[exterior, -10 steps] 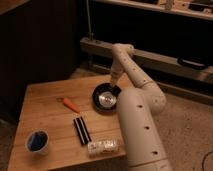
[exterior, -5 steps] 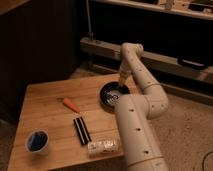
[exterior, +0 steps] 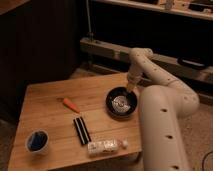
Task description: Drag the ceramic bowl in a circle
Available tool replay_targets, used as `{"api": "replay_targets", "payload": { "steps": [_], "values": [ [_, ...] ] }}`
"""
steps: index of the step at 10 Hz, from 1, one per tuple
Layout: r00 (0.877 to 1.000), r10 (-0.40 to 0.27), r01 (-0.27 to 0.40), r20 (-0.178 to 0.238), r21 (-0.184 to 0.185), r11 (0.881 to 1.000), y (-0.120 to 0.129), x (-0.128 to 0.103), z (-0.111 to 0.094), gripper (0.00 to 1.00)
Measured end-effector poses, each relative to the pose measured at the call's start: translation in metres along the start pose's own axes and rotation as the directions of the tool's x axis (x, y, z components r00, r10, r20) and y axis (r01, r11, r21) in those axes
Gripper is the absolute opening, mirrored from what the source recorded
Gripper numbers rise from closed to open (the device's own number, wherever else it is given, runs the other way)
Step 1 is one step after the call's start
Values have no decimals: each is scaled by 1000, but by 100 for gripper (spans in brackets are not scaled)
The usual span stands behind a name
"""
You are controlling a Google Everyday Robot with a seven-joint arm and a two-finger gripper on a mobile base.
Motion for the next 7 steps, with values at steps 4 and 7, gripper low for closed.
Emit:
{"api": "replay_targets", "payload": {
  "steps": [4,7],
  "values": [
    [1000,7,-8,22,30,1000,-21,-82,1,0],
    [999,-52,51,12,58,997,-42,-92,2,0]
  ]
}}
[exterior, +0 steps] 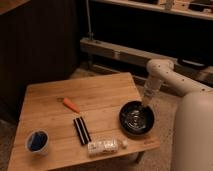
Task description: Drag the ceramic bowl in a circle
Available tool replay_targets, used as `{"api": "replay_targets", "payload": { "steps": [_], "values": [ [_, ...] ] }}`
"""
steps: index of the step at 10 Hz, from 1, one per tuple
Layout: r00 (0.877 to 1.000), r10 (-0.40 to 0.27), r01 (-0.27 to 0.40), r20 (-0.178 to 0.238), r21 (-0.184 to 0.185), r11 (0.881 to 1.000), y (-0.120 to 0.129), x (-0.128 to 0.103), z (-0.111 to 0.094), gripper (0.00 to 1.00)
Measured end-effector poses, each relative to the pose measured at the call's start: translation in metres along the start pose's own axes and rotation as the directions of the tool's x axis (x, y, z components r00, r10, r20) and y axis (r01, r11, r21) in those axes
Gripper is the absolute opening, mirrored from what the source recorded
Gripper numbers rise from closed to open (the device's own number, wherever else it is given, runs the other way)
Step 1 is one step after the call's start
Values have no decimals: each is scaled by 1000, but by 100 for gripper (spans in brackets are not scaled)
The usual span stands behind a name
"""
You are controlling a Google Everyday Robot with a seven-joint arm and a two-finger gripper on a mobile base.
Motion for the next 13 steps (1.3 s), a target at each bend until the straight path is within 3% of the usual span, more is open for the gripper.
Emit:
{"api": "replay_targets", "payload": {
  "steps": [1,3,5,8,10,11,12,13],
  "values": [
    [1000,-29,29,-3,10,1000,-8,7,2,0],
    [993,-116,116,-7,39,993,-32,45,8,0],
    [979,-202,202,-4,69,977,-56,90,18,0],
    [932,-363,360,1,114,926,-102,163,33,0],
    [891,-454,450,-2,136,883,-129,195,42,0],
    [877,-481,477,-5,139,868,-135,202,45,0],
    [875,-484,481,-14,126,867,-135,208,43,0],
    [885,-466,465,-25,110,878,-128,211,39,0]
  ]
}}
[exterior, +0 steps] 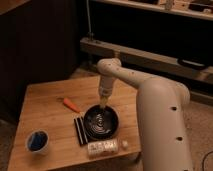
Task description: Drag the ceramic bowl in a circle
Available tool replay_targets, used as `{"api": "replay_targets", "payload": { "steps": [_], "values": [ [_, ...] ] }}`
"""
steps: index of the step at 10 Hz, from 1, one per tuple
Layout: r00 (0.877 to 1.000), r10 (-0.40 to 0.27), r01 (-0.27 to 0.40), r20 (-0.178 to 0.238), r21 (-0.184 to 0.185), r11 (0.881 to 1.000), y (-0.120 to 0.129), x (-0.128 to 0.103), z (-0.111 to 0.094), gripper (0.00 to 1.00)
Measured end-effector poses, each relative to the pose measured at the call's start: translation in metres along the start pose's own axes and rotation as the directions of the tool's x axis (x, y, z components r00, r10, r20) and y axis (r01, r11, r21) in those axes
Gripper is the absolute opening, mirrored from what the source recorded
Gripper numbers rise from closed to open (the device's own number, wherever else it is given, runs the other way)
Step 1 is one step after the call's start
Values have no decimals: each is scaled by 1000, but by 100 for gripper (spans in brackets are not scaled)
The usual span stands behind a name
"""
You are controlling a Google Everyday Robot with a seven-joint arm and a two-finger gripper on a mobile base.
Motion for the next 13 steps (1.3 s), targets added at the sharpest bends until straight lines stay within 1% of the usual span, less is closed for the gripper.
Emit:
{"api": "replay_targets", "payload": {
  "steps": [1,3,4,5,6,7,8,9,10,12,13],
  "values": [
    [1000,18,-18,-19,-15,1000,9,1,-5,0],
    [995,80,-84,-64,-59,995,48,-8,-28,0],
    [992,102,-107,-78,-73,991,65,-11,-37,0],
    [985,143,-152,-99,-94,984,94,-16,-49,0],
    [979,171,-183,-110,-101,978,110,-21,-54,0],
    [969,212,-226,-123,-112,968,128,-30,-59,0],
    [956,260,-276,-134,-121,953,144,-41,-65,0],
    [947,290,-307,-137,-129,943,155,-52,-70,0],
    [940,312,-329,-138,-134,935,160,-61,-72,0],
    [925,356,-372,-131,-137,918,161,-89,-75,0],
    [919,373,-389,-127,-136,911,160,-99,-76,0]
  ]
}}
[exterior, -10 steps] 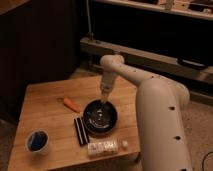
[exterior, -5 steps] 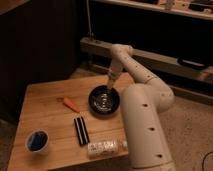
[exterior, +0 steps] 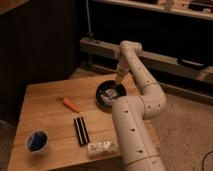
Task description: Drag the ceramic bowl in a circle
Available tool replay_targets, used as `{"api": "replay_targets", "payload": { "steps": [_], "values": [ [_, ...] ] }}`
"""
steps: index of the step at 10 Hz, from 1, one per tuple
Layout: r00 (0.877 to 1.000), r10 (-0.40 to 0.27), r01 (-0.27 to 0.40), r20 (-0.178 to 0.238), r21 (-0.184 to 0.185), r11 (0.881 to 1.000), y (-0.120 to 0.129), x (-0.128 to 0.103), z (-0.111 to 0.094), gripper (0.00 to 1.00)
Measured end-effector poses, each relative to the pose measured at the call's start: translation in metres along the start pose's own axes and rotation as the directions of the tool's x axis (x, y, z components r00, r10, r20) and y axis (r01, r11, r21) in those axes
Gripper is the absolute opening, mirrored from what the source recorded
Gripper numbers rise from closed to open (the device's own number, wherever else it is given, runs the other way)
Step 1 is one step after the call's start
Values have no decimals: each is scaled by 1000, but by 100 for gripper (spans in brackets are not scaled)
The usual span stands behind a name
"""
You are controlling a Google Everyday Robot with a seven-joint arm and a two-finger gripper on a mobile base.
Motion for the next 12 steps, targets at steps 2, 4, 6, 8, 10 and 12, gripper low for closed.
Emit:
{"api": "replay_targets", "payload": {
  "steps": [2,4,6,8,10,12],
  "values": [
    [1000,28,-28,9,-5,1000,5,-15,-6,0],
    [999,52,-52,14,-11,999,-4,-35,-10,0],
    [995,90,-89,37,-14,996,-13,-62,-12,0],
    [988,134,-134,71,-10,991,-29,-112,-15,0],
    [985,144,-145,93,4,989,-48,-147,-13,0],
    [986,127,-131,113,32,991,-66,-169,-9,0]
  ]
}}
